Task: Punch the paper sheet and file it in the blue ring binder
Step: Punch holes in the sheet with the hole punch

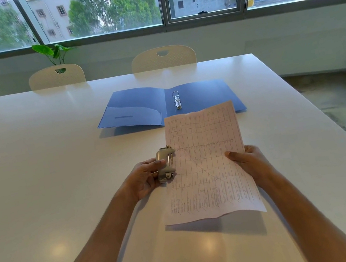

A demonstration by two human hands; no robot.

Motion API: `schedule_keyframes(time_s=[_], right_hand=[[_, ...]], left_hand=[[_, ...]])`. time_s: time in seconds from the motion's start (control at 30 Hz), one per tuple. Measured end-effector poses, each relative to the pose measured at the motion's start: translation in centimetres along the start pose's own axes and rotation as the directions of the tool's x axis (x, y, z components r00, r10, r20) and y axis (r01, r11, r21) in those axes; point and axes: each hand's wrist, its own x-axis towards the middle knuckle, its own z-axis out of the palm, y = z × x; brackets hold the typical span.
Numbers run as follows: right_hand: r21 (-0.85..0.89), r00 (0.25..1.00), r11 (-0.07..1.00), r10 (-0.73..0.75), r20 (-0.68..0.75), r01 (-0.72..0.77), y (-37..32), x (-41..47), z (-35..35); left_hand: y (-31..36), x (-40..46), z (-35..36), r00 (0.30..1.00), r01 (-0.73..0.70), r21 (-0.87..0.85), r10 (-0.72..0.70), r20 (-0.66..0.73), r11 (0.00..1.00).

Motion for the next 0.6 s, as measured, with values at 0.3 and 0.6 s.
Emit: schedule_keyframes(time_s=[0.3,0.6], right_hand=[[-0.018,1.000,1.000,-0.007,-0.009,0.007,-0.10,-0.14,0.21],[-0.046,1.000,0.999,0.007,-0.014,-0.008,0.07,-0.07,-0.08]], left_hand=[[0.04,0.01,0.09,0.999,0.001,-0.012,-0.002,-0.034,1.000],[0.12,0.73,0.32,0.989,0.036,0.049,-0.029,-0.142,0.998]])
